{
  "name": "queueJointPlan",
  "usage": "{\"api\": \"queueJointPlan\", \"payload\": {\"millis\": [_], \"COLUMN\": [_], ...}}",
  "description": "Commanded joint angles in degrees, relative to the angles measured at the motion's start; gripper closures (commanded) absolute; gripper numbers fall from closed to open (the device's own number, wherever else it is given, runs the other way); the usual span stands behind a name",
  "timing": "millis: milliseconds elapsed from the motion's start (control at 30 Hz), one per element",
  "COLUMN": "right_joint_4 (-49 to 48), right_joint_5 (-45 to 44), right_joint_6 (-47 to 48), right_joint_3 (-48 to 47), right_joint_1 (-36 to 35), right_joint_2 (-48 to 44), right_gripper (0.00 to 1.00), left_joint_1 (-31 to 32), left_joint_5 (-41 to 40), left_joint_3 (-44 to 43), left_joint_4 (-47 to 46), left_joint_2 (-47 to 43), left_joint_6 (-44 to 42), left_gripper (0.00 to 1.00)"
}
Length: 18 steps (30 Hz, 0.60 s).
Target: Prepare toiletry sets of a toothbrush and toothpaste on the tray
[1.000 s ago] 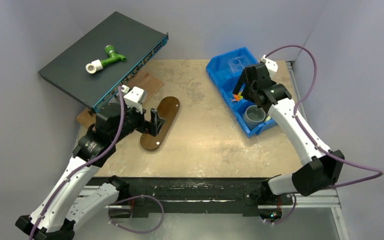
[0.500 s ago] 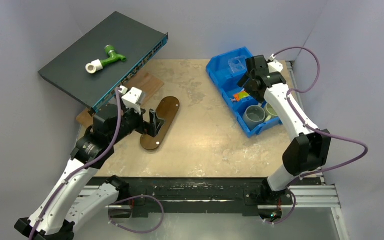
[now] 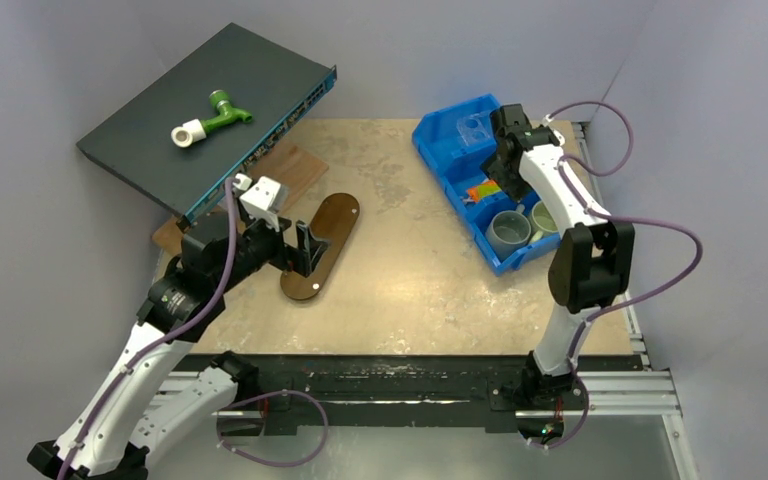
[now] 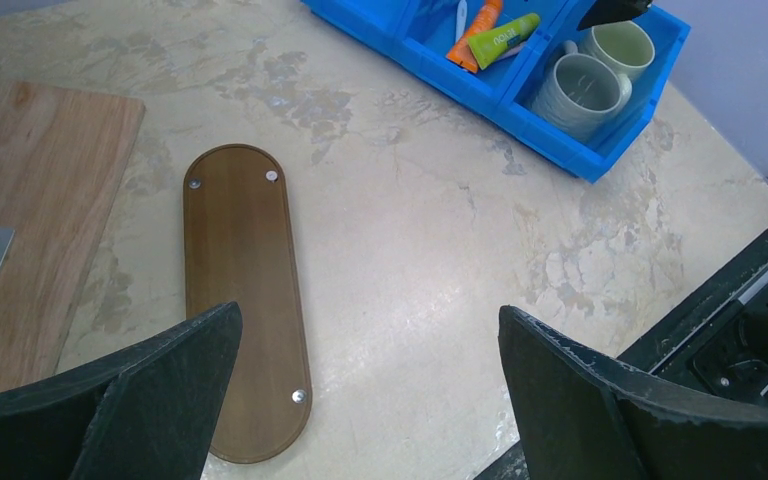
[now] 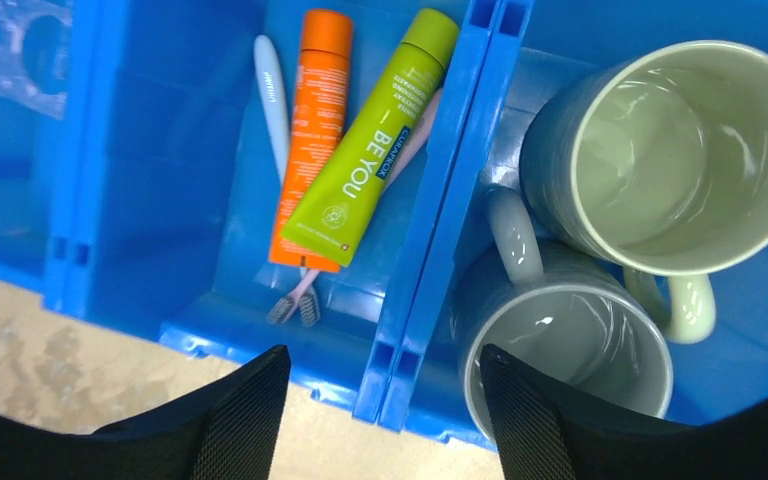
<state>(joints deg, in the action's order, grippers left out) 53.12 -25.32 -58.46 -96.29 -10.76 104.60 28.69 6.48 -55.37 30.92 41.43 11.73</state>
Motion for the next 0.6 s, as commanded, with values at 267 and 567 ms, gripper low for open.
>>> {"api": "queueJointPlan", "payload": {"millis": [267,567], "right_joint_4": [3.5,3.3], "right_joint_5": [0.6,1.2], "right_joint_6": [-2.8,-2.5], "right_joint_3": [-3.9,-4.5], "right_joint_1": [1.4,2.4], "right_joint_2": [5.7,8.0], "right_gripper": [0.35,0.42], "left_joint_1": [0.1,0.1], "left_joint_5": [1.0,1.0], "left_joint_3": [0.6,0.7], "left_joint_4": [-2.4,-2.5], "left_joint_2": [-1.6,-1.7], "left_joint_6": [0.8,0.8], "left_gripper": [0.00,0.00]}}
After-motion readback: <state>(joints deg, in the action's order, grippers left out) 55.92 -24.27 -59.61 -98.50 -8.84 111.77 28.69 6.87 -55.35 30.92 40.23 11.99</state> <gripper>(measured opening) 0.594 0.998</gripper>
